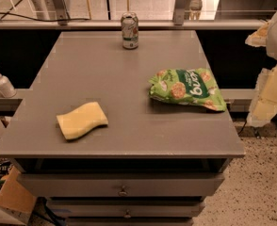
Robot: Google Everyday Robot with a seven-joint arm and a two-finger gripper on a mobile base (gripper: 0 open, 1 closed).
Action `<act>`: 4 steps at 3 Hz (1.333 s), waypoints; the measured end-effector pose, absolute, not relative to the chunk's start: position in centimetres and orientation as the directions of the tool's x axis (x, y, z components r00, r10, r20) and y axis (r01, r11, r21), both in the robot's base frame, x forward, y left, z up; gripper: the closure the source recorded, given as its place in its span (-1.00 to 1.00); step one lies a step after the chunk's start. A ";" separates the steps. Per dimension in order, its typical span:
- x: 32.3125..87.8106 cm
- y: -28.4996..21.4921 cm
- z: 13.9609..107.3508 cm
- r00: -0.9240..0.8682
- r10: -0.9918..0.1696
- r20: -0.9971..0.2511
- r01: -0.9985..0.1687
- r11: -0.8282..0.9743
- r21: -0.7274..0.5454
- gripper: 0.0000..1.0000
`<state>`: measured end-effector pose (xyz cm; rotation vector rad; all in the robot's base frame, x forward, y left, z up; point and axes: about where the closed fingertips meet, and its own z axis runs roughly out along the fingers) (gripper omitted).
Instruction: Pick sponge
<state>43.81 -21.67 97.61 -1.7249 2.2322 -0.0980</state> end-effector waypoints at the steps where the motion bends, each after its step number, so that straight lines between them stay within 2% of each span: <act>1: 43.8 -21.7 97.6 -0.222 -0.953 -0.207 -0.931 0.270 -0.245 -1.00; 2: 43.9 -21.1 97.6 -0.200 -0.953 -0.226 -0.931 0.257 -0.259 -1.00; 3: 44.1 -17.4 96.4 -0.132 -0.949 -0.286 -0.946 0.207 -0.249 -1.00; 4: 44.3 -11.5 94.5 -0.040 -0.924 -0.379 -0.966 0.132 -0.220 -1.00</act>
Offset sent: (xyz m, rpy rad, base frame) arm 0.0012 0.0127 -0.0054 0.0417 -0.0269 0.0484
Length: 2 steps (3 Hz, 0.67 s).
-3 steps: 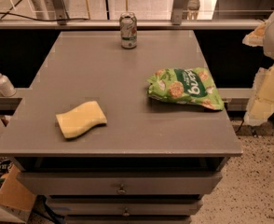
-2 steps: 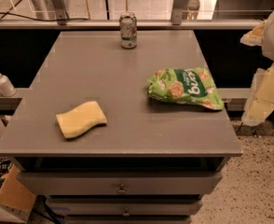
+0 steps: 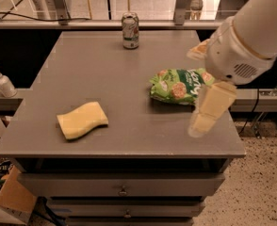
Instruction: Pick sponge
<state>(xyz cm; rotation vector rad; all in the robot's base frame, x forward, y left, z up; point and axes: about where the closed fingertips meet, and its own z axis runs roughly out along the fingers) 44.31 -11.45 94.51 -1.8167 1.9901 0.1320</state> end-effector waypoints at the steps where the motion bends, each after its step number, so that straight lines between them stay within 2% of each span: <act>1: 44.7 -5.3 92.4 0.036 -0.881 -0.472 -0.980 0.062 -0.191 -1.00; 2: 45.6 -0.8 90.6 0.079 -0.840 -0.536 -0.984 0.019 -0.175 -1.00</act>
Offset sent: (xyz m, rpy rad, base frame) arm 0.0301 0.1651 -0.0670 0.2852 0.0483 0.2207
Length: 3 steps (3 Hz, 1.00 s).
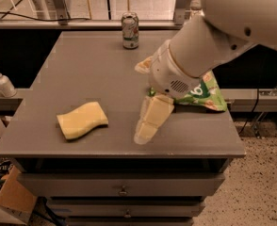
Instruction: Pick sponge
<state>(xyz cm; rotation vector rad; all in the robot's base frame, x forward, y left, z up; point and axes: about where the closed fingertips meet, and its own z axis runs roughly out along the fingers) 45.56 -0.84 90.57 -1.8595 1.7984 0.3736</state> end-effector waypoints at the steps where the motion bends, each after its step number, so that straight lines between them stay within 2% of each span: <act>1: 47.1 3.0 88.5 0.100 -0.807 -0.582 -0.987 -0.005 -0.164 -1.00; 3: 50.3 8.1 84.3 0.118 -0.790 -0.602 -0.988 -0.032 -0.152 -1.00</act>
Offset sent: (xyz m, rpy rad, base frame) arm 0.0646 0.1045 -0.0749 0.0971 0.0261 0.0687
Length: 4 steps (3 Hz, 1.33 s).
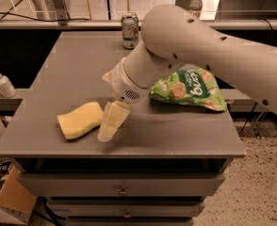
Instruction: Pick sponge
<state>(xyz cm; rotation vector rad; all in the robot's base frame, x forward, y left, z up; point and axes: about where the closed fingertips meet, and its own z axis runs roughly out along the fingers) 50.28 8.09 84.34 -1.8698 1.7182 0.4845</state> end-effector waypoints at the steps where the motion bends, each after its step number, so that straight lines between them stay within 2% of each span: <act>1: 50.3 9.5 82.7 0.123 -0.792 -0.598 -0.989 -0.045 -0.144 -0.68; 4: 52.6 10.2 84.3 0.121 -0.795 -0.594 -0.985 -0.022 -0.171 0.71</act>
Offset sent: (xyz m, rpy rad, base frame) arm 0.0183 0.0191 -0.0257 -0.0071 0.0037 -0.0065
